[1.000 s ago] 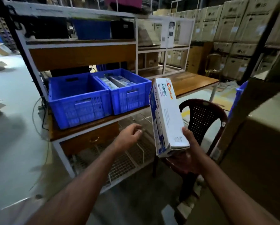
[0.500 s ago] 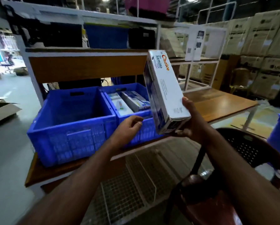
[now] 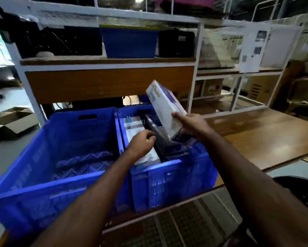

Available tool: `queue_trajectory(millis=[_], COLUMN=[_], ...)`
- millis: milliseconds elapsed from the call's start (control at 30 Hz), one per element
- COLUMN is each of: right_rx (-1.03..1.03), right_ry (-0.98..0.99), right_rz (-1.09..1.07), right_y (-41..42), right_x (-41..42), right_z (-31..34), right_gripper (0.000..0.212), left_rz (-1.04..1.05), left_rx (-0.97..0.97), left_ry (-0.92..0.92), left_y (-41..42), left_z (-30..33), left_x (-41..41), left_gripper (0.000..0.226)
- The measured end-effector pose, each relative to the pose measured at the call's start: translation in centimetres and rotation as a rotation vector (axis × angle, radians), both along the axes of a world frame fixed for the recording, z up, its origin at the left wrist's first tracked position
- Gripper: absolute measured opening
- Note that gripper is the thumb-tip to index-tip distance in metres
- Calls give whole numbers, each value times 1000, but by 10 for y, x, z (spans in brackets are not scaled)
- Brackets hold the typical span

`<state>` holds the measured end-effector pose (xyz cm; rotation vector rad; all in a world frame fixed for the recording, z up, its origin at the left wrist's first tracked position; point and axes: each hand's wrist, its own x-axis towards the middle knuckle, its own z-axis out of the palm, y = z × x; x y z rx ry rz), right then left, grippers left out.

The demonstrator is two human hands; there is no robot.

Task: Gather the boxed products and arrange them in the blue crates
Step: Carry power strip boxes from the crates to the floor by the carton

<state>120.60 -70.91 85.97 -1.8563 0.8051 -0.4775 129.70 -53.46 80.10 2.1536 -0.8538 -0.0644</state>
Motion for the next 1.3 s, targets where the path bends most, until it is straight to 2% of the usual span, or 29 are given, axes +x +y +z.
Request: queue_trajectory(millis=[67,167,333,533,633,800,933,1000,1100,1200,1300], right_rx=[-182,-373,-554,-980,-991,-1043,-799,-758,-692,-750,-762], right_ry=[142,277,338,257,298,360,344,301,217,158,120], right_rz=[-85,-169,-173,-228,-151,-101,0,52,0,-111,-122], right_y=[-4,-1,12,20,19,21,9,3,4,6,10], right_x=[15,33,53,41,39,41,48,51,52,49,46], right_z=[-13,-26,-58,-64,-64,-70,-74,-76,-73,-69,-67], right_gripper=[103,86,63,49,50,45,40,42,49,53,50], left_rz=[-12,-11,-84,-48,-55,-168,-126,-122,-124,-118,-108], left_rx=[26,74,237,285,252,248,270,270,271,265,250], left_ry=[-3,-23,-220,-203,-182,-131,-138,-137,-160,-176,-207], left_y=[-10,-22,-29,-31,-32,-33,-33,-33,-34,-34,-33], left_z=[-3,-13,-25,-24,-24,-30,-32,-31,-30,-29,-27], left_x=[10,22,26,27,28,31,31,31,29,28,25], left_gripper=[24,23,25,25,21,38,37,37,40,43,41])
